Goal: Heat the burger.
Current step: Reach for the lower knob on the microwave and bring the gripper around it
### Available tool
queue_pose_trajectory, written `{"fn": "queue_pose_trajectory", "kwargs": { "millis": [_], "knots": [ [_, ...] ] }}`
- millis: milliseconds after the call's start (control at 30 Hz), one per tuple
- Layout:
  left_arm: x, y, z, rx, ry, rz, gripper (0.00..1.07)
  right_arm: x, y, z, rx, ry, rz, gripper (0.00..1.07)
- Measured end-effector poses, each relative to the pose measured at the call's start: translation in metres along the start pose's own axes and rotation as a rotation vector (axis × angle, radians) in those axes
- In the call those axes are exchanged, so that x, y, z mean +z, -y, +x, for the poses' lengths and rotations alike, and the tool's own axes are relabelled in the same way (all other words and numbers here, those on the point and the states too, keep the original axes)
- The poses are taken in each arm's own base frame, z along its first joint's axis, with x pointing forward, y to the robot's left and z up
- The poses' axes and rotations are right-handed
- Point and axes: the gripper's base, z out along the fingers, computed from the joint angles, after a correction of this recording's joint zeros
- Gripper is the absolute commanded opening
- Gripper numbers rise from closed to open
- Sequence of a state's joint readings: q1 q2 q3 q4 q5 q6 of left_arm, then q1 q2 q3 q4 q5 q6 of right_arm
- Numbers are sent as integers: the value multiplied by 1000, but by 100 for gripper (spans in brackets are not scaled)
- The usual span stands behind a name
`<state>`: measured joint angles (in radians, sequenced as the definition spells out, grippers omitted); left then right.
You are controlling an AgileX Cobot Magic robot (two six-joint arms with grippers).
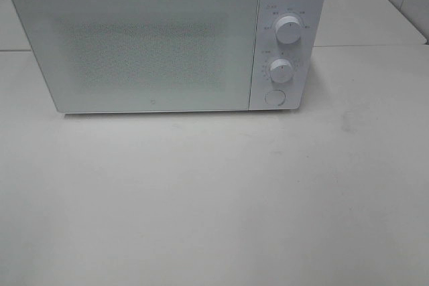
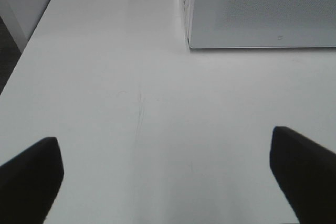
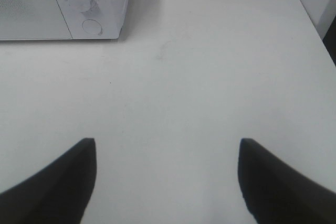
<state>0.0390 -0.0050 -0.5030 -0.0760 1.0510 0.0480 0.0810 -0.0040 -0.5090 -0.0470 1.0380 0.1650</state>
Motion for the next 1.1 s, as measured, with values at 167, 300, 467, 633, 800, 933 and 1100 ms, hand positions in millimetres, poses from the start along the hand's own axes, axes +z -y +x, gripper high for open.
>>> {"fn": "queue_pose_trajectory", "kwargs": {
  "millis": [167,300,467,633,800,933,1100],
  "knots": [
    [0,0,0,0,0,0,100,0,0,0,0,0,0,72],
    [0,0,0,0,0,0,100,0,0,0,0,0,0,72],
    [0,0,0,0,0,0,100,0,0,0,0,0,0,72],
    [0,0,0,0,0,0,100,0,0,0,0,0,0,72],
    [0,0,0,0,0,0,100,0,0,0,0,0,0,72],
    [0,0,0,0,0,0,100,0,0,0,0,0,0,72],
    [0,0,0,0,0,0,100,-4,-1,-5,1,13,-3,72]
  ]
}}
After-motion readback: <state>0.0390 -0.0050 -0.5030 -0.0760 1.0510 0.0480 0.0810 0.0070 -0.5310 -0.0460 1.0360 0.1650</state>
